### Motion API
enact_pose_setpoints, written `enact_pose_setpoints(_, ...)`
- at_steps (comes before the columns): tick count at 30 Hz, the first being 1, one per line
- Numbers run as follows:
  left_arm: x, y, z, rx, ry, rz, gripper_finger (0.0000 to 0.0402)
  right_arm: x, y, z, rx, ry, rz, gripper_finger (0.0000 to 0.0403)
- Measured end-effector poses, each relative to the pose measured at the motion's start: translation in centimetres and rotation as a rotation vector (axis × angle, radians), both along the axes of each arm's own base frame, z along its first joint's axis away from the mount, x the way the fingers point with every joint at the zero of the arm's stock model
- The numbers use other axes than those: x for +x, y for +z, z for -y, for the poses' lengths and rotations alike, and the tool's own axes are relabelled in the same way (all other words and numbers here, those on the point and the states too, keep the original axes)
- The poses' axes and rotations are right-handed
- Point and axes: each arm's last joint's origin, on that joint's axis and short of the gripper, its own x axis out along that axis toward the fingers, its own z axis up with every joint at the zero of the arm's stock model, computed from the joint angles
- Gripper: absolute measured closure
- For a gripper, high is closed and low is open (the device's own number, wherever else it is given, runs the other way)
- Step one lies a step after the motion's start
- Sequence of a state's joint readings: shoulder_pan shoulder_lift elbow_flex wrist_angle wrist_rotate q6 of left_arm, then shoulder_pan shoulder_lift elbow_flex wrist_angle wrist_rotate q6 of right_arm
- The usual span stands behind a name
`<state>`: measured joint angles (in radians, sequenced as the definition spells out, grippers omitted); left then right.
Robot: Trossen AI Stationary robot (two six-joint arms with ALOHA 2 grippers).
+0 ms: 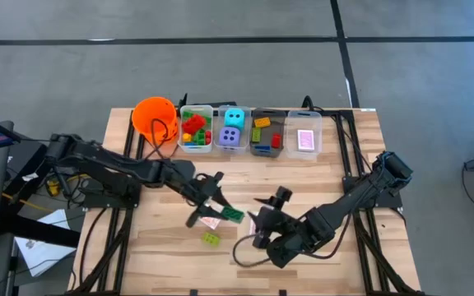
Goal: Pick & Place Toys
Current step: Put the green game piece into the black bin
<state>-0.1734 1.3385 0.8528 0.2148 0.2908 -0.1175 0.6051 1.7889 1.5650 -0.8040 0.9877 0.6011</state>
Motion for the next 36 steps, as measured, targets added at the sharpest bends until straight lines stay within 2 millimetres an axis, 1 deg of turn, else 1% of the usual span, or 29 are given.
enact_pose_setpoints(4,-1.1,1.5,-0.1,-0.022,-0.042,0.043,0.027,1.0,0.9,-0.8,-0.137,0.153,-0.011,0.0203)
enact_pose_setpoints(7,-1.4,1.9,-0.1,-0.046,-0.054,0.047,0.027,1.5,1.5,-1.2,-0.203,0.246,-0.025,0.0203)
enact_pose_setpoints(9,-1.4,1.8,-0.1,-0.064,-0.049,0.031,0.027,1.8,1.7,-1.2,-0.24,0.275,-0.03,0.0203)
enact_pose_setpoints(14,-1.2,1.5,0.2,-0.071,-0.057,0.013,0.027,2.0,1.8,-1.0,-0.294,0.301,-0.057,0.0203)
enact_pose_setpoints(17,-1.3,1.6,0.3,-0.072,-0.061,0.023,0.027,2.0,1.7,-0.8,-0.297,0.299,-0.06,0.0203)
enact_pose_setpoints(20,-1.2,1.8,0.3,-0.075,-0.062,0.04,0.027,2.2,1.8,-0.7,-0.336,0.314,-0.084,0.0203)
enact_pose_setpoints(27,-1.1,1.8,-0.1,-0.067,-0.045,0.049,0.027,2.2,1.8,-0.7,-0.436,0.375,-0.141,0.0203)
enact_pose_setpoints(36,-1.1,1.8,-0.2,-0.062,-0.027,0.054,0.027,2.6,2.5,-1.0,-0.508,0.417,-0.121,0.0203)
